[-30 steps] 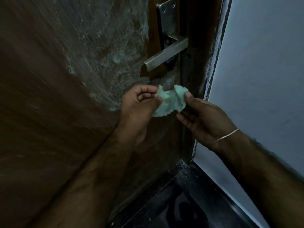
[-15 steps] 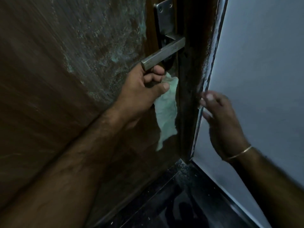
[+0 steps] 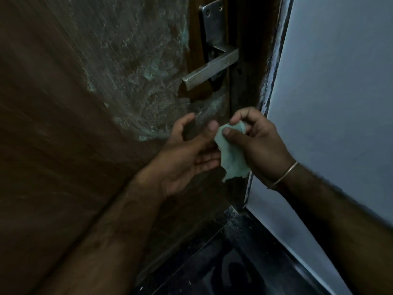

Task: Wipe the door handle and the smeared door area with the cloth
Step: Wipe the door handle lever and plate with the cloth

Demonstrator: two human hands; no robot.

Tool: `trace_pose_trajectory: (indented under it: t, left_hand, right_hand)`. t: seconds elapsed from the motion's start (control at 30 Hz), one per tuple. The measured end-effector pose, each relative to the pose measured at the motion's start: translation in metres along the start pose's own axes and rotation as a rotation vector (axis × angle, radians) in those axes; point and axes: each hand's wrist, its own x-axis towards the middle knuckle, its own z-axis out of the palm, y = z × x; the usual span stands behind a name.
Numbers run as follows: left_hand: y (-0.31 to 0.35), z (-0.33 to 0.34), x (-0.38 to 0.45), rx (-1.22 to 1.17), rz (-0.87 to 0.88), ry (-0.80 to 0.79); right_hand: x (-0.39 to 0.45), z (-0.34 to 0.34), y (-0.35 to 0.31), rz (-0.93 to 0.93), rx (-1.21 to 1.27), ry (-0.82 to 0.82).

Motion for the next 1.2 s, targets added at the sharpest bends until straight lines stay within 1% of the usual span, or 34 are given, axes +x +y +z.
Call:
trace_pose_trajectory:
  t: [0.07, 0.13, 0.23, 0.3, 0.43, 0.5, 0.53, 0.57, 0.63, 0.67, 0.7, 0.73, 0.8, 0.87, 0.9, 0.97, 1.03, 1.1, 1.2]
  left_hand:
    - [-0.005, 0.003, 0.002, -0.005, 0.061, -0.023]
    - [-0.005, 0.007, 0.002, 0.094, 0.125, -0.003]
    - [0.001, 0.009, 0.005, 0.377, 0.262, 0.135]
    - [0.004, 0.01, 0.006, 0.54, 0.329, 0.189]
    - [0.01, 0.017, 0.004, 0.687, 0.339, 0.27]
    - [0.012, 0.019, 0.003, 0.673, 0.329, 0.271]
    - [0.013, 0.021, 0.002, 0.625, 0.316, 0.261]
    - [0.014, 0.022, 0.002, 0.55, 0.301, 0.247]
    - [0.015, 0.026, 0.001, 0.344, 0.255, 0.226]
    - [0.016, 0.028, 0.001, 0.23, 0.227, 0.216]
    - [0.016, 0.029, 0.0, 0.119, 0.188, 0.201]
    - [0.015, 0.028, 0.0, 0.022, 0.132, 0.175]
    - [0.015, 0.023, -0.001, -0.046, 0.009, 0.097]
    - [0.014, 0.021, -0.005, -0.013, -0.036, -0.023]
    - [0.013, 0.021, -0.007, 0.003, -0.017, -0.062]
    - [0.01, 0.022, -0.007, -0.006, 0.083, -0.056]
    - [0.009, 0.023, -0.006, -0.045, 0.253, -0.016]
    - [0.009, 0.024, -0.007, -0.031, 0.377, 0.012]
    - [0.009, 0.024, -0.008, 0.042, 0.416, 0.058]
  right_hand:
    - [0.001, -0.008, -0.005, 0.063, -0.013, -0.069]
    - [0.004, -0.013, -0.01, 0.079, -0.112, -0.113]
    - [0.011, -0.015, -0.019, 0.019, -0.395, -0.117]
    - [0.014, -0.014, -0.025, -0.01, -0.532, -0.107]
    - [0.016, -0.013, -0.03, -0.138, -0.858, -0.059]
    - [0.016, -0.014, -0.032, -0.172, -0.963, -0.024]
    - [0.017, -0.015, -0.033, -0.157, -0.952, -0.016]
    - [0.018, -0.016, -0.034, -0.109, -0.851, -0.027]
    - [0.016, -0.015, -0.038, 0.046, -0.479, -0.087]
    - [0.015, -0.015, -0.038, 0.154, -0.272, -0.106]
    - [0.014, -0.015, -0.037, 0.265, -0.102, -0.115]
    - [0.012, -0.014, -0.036, 0.348, 0.008, -0.112]
    - [0.009, -0.01, -0.033, 0.43, 0.094, -0.092]
    - [0.008, -0.008, -0.032, 0.448, 0.14, -0.054]
    - [0.008, -0.008, -0.031, 0.453, 0.174, -0.049]
    - [0.006, -0.009, -0.031, 0.416, 0.259, -0.098]
    - [0.004, -0.011, -0.029, 0.28, 0.304, -0.139]
    - [0.003, -0.013, -0.027, 0.119, 0.251, -0.091]
    - [0.004, -0.014, -0.022, -0.03, 0.103, -0.041]
